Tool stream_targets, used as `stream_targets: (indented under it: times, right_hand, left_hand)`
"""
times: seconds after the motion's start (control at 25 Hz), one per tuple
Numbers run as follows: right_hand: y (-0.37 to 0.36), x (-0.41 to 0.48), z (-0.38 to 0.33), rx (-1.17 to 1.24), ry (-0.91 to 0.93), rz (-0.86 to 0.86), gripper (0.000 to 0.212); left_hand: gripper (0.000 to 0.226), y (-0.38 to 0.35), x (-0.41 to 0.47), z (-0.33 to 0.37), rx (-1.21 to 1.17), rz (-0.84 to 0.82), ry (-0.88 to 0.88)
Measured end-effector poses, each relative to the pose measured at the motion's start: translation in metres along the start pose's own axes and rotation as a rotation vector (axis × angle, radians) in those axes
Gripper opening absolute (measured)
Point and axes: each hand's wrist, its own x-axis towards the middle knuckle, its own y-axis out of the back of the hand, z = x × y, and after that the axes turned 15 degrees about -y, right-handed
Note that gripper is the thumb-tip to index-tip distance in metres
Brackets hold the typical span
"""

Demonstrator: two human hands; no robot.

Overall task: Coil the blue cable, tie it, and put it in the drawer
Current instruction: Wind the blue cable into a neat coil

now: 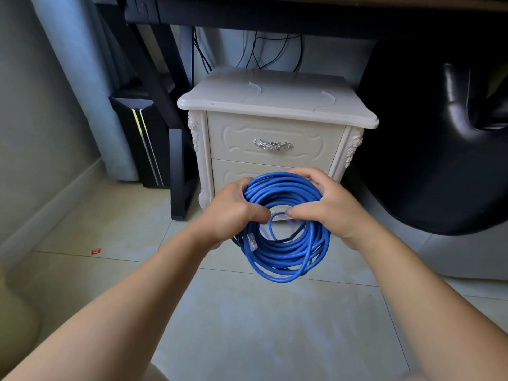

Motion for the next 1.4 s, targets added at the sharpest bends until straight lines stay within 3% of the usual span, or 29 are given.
stream_targets:
  times: [0.12,0.32,0.6,0.84,1.04,1.24,1.32,1.4]
  right_hand:
    - [0.008,-0.001,0.0,0.114,-0.064,-0.12,0.06]
    - [0.007,-0.003,0.003,0.196,-0.157,-0.093,0.068]
    - [0.003,-0.008,0.007,0.298,-0.25,-0.219,0.076]
    - [-0.012,-0.007,0.005,0.309,-0.252,-0.012,0.047]
    - [-0.012,-0.004,0.007,0.399,-0.3,-0.076,0.033]
    - [-0.011,0.0,0.01,0.44,-0.309,0.104,0.016]
    - [-0.01,0.0,0.01,0.439,-0.282,0.178,0.018]
    - [-0.006,0.0,0.008,0.37,-0.218,0.211,0.021]
  left_hand:
    - [0.024,-0.002,0.0,0.002,-0.101,0.072,0.011]
    - [0.028,-0.003,0.003,0.002,-0.213,0.248,0.096]
    - [0.024,0.0,0.003,0.002,-0.251,0.399,0.105]
    - [0.016,-0.008,-0.001,0.007,-0.319,0.447,0.12]
    - [0.012,-0.012,-0.002,0.005,-0.425,0.471,0.199]
    - [0.025,-0.021,-0.004,-0.001,-0.533,0.321,0.221]
    - [0.025,-0.017,-0.002,0.001,-0.461,0.194,0.226]
    - [0.043,-0.01,0.0,0.002,-0.403,0.084,0.219]
